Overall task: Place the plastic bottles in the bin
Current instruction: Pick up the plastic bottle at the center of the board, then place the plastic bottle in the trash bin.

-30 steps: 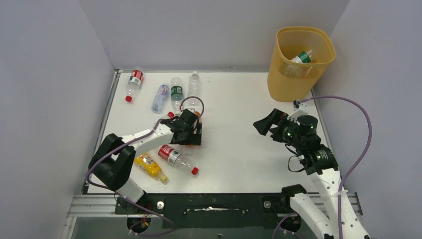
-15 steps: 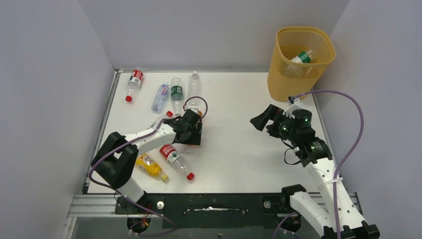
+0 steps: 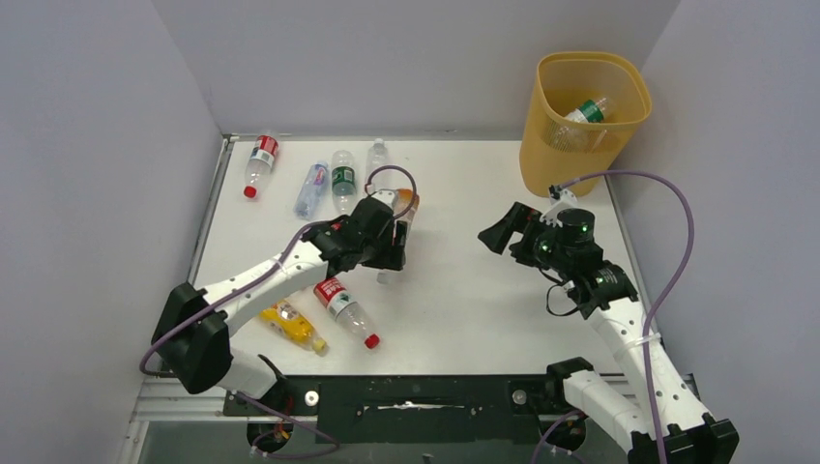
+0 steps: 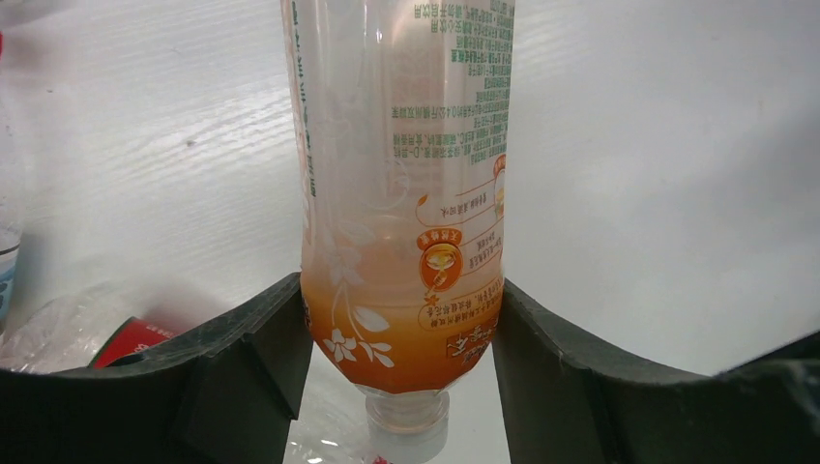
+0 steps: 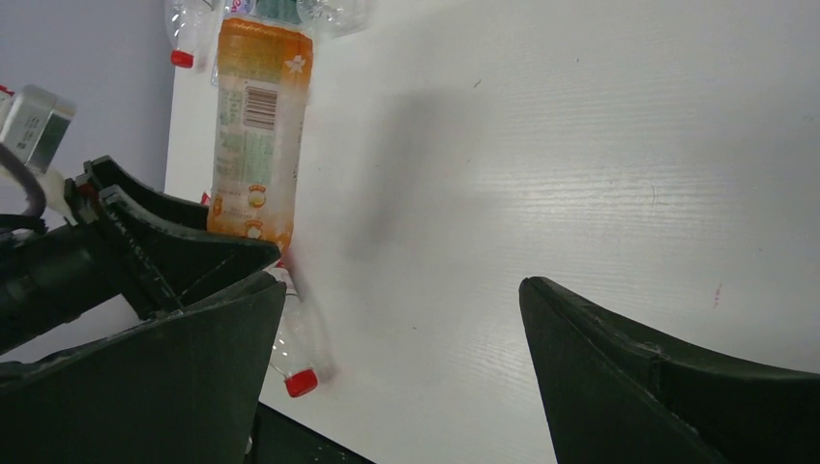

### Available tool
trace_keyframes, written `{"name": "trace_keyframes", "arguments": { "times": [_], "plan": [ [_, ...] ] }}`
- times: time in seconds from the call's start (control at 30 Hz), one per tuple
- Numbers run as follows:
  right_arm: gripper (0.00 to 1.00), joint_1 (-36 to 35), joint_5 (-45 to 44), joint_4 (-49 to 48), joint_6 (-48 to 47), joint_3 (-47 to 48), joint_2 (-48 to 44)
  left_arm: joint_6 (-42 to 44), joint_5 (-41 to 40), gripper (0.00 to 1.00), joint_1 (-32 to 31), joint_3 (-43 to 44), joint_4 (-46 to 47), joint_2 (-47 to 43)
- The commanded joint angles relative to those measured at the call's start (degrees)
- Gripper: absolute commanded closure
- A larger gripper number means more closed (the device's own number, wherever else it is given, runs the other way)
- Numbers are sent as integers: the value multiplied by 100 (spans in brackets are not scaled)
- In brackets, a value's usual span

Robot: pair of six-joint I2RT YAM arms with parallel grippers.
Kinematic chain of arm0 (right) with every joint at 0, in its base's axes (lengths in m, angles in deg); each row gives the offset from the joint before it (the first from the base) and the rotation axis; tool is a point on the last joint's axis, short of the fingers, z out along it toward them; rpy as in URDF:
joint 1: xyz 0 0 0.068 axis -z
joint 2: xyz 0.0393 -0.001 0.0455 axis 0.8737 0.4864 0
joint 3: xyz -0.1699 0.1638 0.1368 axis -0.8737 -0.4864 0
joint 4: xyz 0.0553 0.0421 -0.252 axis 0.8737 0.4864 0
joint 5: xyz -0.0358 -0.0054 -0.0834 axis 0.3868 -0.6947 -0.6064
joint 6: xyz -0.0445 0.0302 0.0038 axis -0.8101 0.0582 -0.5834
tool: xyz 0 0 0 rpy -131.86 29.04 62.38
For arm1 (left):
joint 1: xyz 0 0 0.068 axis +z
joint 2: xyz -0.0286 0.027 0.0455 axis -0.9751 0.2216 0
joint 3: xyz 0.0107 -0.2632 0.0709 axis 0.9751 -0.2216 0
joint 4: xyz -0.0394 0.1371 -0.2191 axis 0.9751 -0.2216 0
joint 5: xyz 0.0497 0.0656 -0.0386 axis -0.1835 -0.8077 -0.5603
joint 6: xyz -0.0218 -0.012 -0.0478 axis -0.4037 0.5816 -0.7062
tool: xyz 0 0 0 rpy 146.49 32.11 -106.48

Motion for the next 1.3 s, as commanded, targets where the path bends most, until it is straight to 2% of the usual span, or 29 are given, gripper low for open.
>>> {"name": "trace_keyframes", "arguments": {
  "times": [0.0, 0.33, 0.53, 0.77, 1.0, 1.27],
  "plan": [
    [2, -65, -204, -433, 127, -37, -86, 29, 684, 49, -179, 204, 72, -518],
    [2, -109, 113, -1293, 626, -292, -13, -17, 2153, 49, -224, -7, 850, -1084],
    [2, -114, 458, -1710, 846, -32, 206, -413, 3230, 50, -223, -314, 1861, -1187],
    [1, -116, 609, -1959, 920, 334, 527, -895, 4058, 51, -224, -607, 2870, -1194],
    [1, -115, 757, -2374, 1039, 495, 849, -1024, 4428, 51, -224, -596, 3151, -1150],
    [1, -150, 966, -2769, 1242, 503, 1059, -1048, 4472, 51, -233, -596, 3202, -1111]
  ]
}}
